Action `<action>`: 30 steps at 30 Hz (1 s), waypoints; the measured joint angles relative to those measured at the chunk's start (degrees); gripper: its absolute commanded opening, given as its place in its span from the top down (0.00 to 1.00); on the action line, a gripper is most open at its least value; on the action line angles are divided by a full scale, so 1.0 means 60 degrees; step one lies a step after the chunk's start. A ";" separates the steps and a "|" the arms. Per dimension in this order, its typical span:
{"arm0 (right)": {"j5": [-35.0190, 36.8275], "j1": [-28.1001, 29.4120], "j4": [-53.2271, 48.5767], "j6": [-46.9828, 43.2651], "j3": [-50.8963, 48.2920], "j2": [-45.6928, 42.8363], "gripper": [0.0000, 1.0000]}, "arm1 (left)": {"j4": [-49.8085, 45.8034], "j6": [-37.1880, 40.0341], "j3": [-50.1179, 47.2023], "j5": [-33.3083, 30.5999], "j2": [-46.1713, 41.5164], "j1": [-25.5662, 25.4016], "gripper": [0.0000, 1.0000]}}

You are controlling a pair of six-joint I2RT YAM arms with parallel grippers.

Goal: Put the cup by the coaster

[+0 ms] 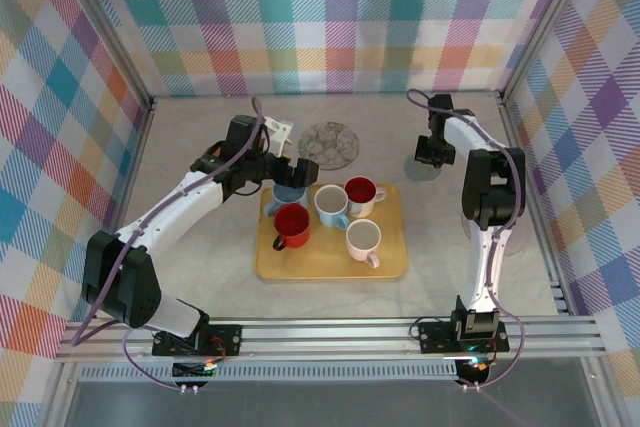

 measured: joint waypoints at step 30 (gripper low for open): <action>-0.1639 0.1162 -0.0958 0.1271 0.4408 0.2736 1.00 | -0.0809 0.0361 0.0455 -0.0605 0.0634 0.0000 0.00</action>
